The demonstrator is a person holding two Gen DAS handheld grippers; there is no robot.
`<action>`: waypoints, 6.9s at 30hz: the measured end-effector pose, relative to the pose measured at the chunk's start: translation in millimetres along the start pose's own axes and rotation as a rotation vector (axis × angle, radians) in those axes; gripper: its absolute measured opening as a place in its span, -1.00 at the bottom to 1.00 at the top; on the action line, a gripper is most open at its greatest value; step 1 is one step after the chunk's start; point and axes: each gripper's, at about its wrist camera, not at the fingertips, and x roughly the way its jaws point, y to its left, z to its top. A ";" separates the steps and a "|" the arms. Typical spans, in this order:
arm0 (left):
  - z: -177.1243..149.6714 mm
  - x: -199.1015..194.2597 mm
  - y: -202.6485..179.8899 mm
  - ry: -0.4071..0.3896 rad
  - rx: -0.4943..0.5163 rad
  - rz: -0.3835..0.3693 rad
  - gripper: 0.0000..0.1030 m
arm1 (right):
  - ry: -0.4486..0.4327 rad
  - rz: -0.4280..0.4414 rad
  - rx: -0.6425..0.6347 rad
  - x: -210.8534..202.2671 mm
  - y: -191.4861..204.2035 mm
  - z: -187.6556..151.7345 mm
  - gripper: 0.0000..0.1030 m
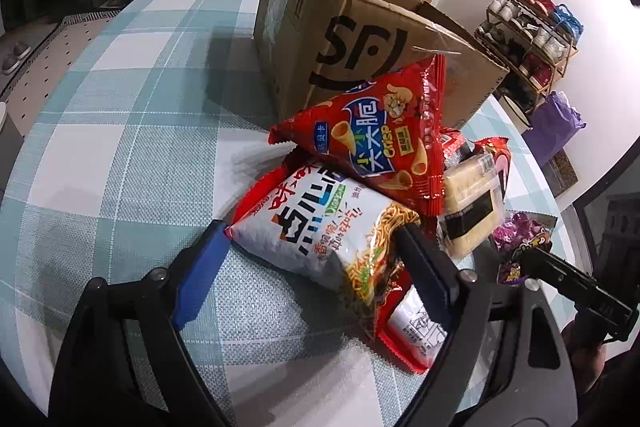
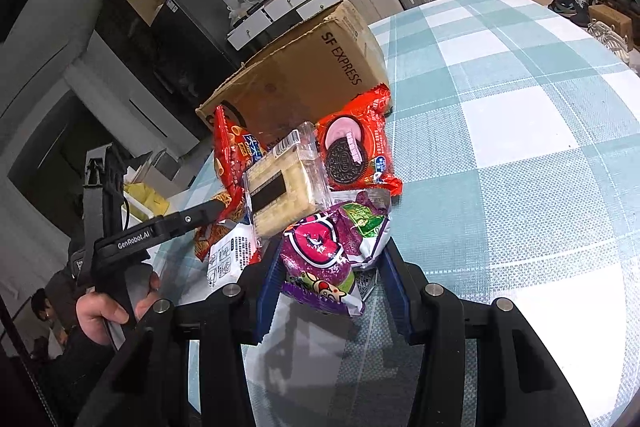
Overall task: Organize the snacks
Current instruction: 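Grasp the purple candy bag with the right tool while the left tool grasps the white noodle bag, then lift both held bags and carry them over the cardboard box, then open both tools to drop the bags into the box, then withdraw both tools from the box toward the remaining snacks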
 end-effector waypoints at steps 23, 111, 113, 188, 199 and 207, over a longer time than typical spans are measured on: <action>-1.8 -13.0 -5.7 -0.001 0.027 -0.092 -0.35 | -0.020 -0.006 -0.006 -8.2 0.6 1.6 -0.08; 163.3 -119.3 -85.0 -0.197 0.213 -0.139 -0.42 | -0.184 0.084 -0.168 -3.8 91.2 187.7 -0.09; 175.1 -106.4 -84.1 -0.186 0.209 -0.135 -0.42 | -0.180 0.075 -0.166 3.3 87.4 197.1 -0.09; 50.4 -181.6 -70.6 -0.292 0.154 0.086 0.95 | -0.268 -0.034 -0.219 -96.3 118.1 105.3 0.91; -1.1 -181.6 -40.5 -0.270 0.072 0.097 0.97 | -0.236 -0.064 -0.233 -96.1 122.0 58.1 0.92; -29.6 -177.9 -26.2 -0.281 0.026 0.107 0.97 | -0.177 -0.057 -0.217 -74.2 118.5 26.8 0.92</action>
